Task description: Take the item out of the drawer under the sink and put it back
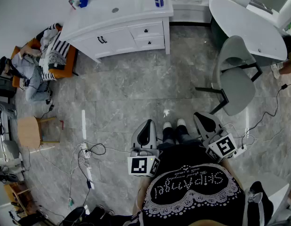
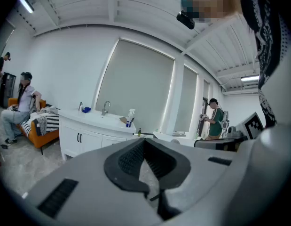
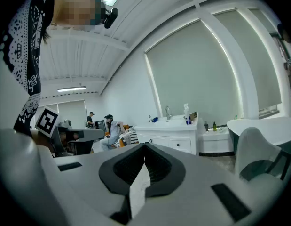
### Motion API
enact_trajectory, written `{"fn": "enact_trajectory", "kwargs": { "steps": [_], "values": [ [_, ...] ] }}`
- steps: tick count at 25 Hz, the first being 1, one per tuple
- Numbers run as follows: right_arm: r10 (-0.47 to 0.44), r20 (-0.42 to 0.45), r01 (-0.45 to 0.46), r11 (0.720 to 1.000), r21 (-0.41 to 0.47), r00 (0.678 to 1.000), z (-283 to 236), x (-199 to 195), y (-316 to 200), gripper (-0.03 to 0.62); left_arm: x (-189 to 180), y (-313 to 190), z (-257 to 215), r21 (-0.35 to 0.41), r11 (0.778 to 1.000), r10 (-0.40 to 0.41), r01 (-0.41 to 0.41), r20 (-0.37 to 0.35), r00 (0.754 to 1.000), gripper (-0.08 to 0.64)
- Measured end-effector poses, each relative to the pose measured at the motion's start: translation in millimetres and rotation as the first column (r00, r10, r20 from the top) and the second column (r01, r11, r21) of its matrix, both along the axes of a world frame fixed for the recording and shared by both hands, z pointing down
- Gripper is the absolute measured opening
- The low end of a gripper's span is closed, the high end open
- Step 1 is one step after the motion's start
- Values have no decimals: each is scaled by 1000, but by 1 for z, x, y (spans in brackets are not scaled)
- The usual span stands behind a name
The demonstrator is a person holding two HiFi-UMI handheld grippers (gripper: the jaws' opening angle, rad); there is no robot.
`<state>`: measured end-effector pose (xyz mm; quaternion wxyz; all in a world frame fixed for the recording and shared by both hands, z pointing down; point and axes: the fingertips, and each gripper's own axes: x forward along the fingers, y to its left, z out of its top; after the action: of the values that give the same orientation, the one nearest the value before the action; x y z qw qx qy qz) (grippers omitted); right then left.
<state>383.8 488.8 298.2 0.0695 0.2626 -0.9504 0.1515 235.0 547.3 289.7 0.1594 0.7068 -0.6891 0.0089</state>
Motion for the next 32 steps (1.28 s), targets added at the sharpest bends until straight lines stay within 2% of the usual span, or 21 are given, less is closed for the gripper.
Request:
{"fn": "enact_trajectory", "kwargs": {
  "steps": [6, 14, 16, 19, 22, 27, 32],
  "values": [
    [-15, -6, 15, 1000, 2, 1000, 0, 3, -7, 17, 2, -6, -5, 7, 1000, -20, 20, 15, 1000, 3],
    [-38, -17, 39, 999, 8, 999, 3, 15, -20, 17, 19, -19, -6, 15, 1000, -8, 7, 46, 999, 3],
    [-61, 12, 61, 998, 13, 998, 0, 17, -23, 18, 26, -23, -4, 2, 1000, 8, -8, 55, 998, 3],
    [-105, 111, 102, 994, 33, 988, -11, 20, -27, 18, 34, -28, -5, 14, 1000, 10, -11, 54, 998, 3],
    [-115, 139, 113, 993, 24, 984, -8, 25, -33, 18, 38, -30, 1, 22, 1000, -11, 9, 61, 998, 3],
    [-147, 90, 146, 989, 11, 985, 4, 24, -41, 18, 39, -35, 4, 12, 999, -32, 31, 72, 997, 3],
    [-150, 54, 151, 988, -25, 987, 17, 7, -53, 18, 20, -54, 2, 21, 998, -56, 55, 41, 998, 3]
  ]
}}
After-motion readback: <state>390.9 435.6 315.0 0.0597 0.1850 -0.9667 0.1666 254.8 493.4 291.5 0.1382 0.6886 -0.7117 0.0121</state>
